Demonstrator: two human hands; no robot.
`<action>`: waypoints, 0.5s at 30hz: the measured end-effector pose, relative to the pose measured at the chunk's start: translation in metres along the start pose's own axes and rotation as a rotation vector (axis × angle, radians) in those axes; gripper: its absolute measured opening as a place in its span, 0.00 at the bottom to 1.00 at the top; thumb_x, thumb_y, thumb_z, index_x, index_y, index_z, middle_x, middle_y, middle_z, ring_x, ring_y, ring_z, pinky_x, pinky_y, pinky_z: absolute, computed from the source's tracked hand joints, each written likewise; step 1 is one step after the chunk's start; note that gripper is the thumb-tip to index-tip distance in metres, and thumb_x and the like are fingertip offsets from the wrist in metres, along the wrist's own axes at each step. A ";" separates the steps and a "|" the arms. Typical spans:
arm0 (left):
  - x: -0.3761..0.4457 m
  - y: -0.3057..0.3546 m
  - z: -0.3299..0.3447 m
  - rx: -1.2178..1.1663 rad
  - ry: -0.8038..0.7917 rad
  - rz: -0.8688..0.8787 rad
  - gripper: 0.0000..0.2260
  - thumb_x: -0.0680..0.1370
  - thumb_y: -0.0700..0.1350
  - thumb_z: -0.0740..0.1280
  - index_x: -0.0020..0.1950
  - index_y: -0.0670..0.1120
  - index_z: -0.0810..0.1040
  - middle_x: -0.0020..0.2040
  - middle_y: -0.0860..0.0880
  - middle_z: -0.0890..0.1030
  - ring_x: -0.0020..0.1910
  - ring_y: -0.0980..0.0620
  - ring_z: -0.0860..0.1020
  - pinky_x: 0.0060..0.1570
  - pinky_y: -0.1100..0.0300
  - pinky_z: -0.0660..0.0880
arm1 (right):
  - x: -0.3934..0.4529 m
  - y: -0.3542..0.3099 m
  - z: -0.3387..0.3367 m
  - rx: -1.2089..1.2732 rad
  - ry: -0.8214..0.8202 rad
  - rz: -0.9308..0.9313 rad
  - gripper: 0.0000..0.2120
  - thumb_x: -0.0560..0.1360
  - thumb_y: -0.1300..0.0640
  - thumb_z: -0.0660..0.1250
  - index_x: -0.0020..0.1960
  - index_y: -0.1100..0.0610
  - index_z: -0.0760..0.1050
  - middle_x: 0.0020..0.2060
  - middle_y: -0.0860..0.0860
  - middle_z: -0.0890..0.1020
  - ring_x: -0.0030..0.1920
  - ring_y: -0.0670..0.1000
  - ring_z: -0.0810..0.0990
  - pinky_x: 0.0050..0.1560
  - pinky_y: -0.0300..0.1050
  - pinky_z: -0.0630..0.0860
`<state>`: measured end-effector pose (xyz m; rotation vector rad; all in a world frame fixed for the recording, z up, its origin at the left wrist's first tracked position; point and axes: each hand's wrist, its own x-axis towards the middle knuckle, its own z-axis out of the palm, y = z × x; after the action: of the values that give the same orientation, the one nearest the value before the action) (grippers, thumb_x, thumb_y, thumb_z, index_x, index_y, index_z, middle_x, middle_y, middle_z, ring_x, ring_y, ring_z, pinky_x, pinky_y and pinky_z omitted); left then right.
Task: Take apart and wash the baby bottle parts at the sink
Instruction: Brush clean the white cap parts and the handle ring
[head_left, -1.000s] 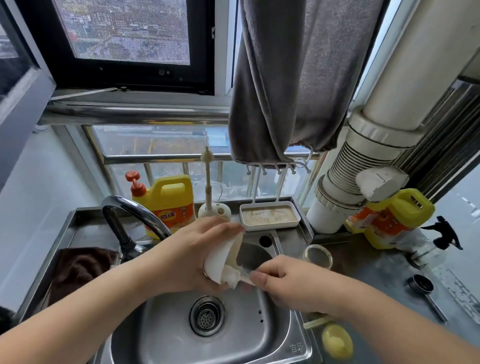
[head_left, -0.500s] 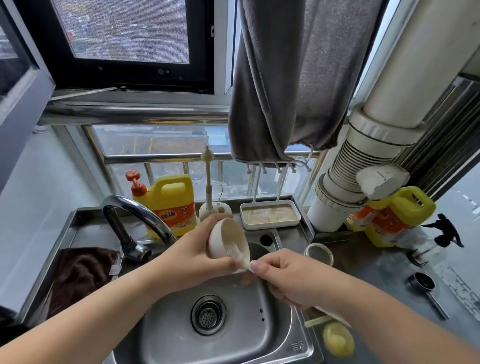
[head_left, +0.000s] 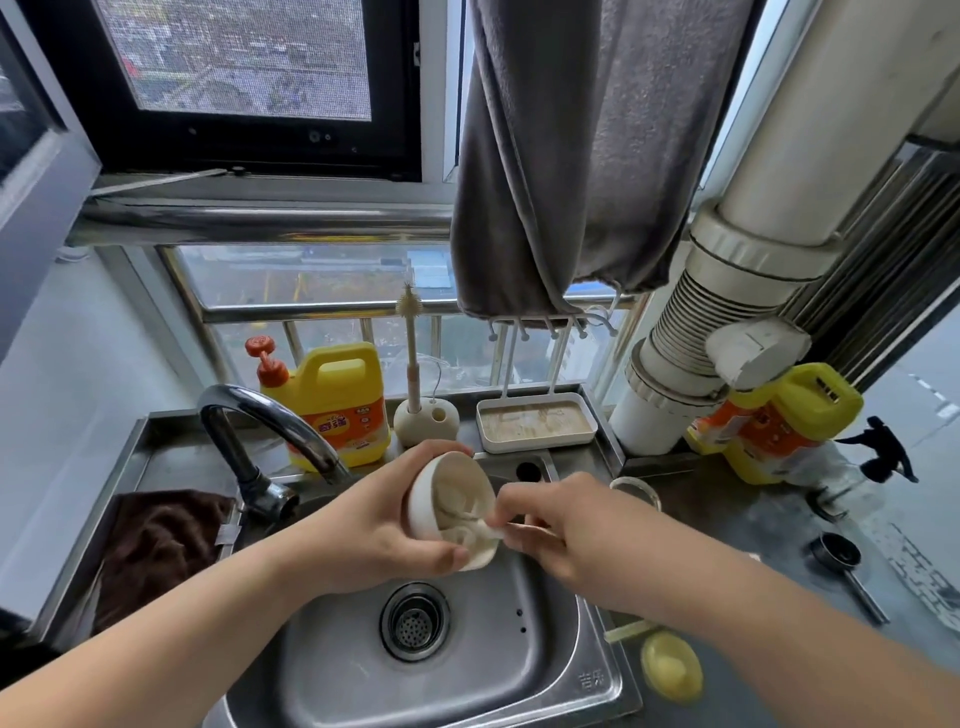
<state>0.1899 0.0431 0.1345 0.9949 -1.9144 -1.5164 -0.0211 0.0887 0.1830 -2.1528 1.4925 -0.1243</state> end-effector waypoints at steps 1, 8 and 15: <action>0.000 -0.002 0.002 0.001 -0.002 -0.005 0.34 0.62 0.51 0.76 0.65 0.52 0.69 0.55 0.49 0.79 0.54 0.50 0.80 0.53 0.54 0.78 | -0.001 0.000 -0.004 -0.063 -0.012 -0.014 0.05 0.79 0.54 0.61 0.52 0.43 0.72 0.34 0.38 0.75 0.33 0.41 0.72 0.31 0.31 0.65; 0.004 -0.019 0.015 0.023 0.077 -0.118 0.33 0.62 0.49 0.80 0.63 0.58 0.70 0.53 0.52 0.80 0.49 0.55 0.80 0.49 0.61 0.79 | -0.004 0.017 0.008 -0.236 0.068 0.023 0.07 0.79 0.51 0.58 0.57 0.45 0.68 0.47 0.46 0.80 0.46 0.52 0.77 0.39 0.45 0.69; 0.019 -0.071 0.045 -0.045 0.168 -0.286 0.38 0.52 0.59 0.79 0.59 0.63 0.70 0.56 0.52 0.78 0.51 0.53 0.80 0.52 0.57 0.79 | -0.034 0.060 0.030 -0.099 0.138 0.282 0.07 0.79 0.46 0.59 0.56 0.43 0.71 0.36 0.45 0.75 0.33 0.45 0.73 0.32 0.39 0.67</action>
<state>0.1606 0.0471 0.0533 1.3760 -1.6689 -1.5644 -0.0748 0.1139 0.1371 -2.0179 1.9011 -0.1033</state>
